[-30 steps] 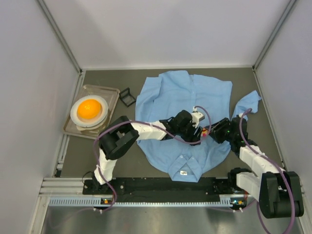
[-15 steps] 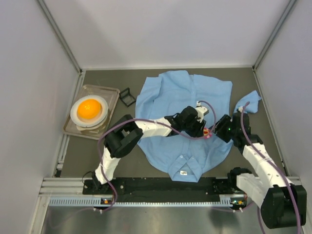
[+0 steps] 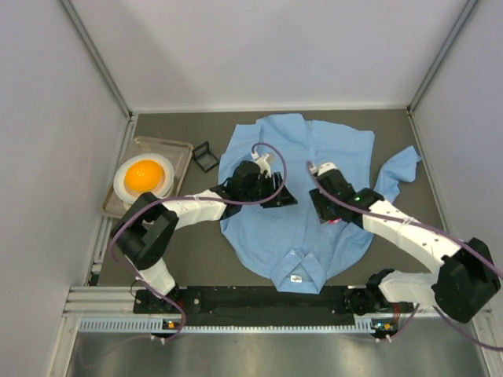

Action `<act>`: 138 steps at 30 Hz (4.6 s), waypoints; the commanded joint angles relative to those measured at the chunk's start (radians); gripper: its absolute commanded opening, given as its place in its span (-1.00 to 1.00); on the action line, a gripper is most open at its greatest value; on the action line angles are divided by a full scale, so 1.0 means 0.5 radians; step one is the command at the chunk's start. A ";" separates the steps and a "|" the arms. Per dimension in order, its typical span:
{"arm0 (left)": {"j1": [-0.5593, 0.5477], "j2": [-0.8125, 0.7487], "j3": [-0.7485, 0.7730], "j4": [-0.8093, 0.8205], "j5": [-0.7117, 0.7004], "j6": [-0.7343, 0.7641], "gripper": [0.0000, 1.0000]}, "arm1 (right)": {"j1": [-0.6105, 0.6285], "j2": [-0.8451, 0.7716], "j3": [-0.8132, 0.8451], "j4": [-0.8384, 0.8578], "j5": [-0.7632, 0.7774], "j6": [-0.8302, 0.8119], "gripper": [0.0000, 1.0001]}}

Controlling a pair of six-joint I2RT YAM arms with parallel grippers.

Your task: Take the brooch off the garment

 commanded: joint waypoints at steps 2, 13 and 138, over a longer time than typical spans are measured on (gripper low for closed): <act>0.154 -0.084 -0.207 0.332 0.270 -0.372 -0.04 | 0.352 0.229 0.081 -0.040 0.459 -0.684 0.05; 0.191 -0.081 -0.183 0.338 0.304 -0.384 -0.04 | 0.448 0.438 -0.082 0.202 0.512 -0.893 -0.16; 0.025 1.377 1.569 -0.233 0.976 0.635 -0.07 | -0.540 0.245 -0.162 0.424 -0.485 -0.212 -1.00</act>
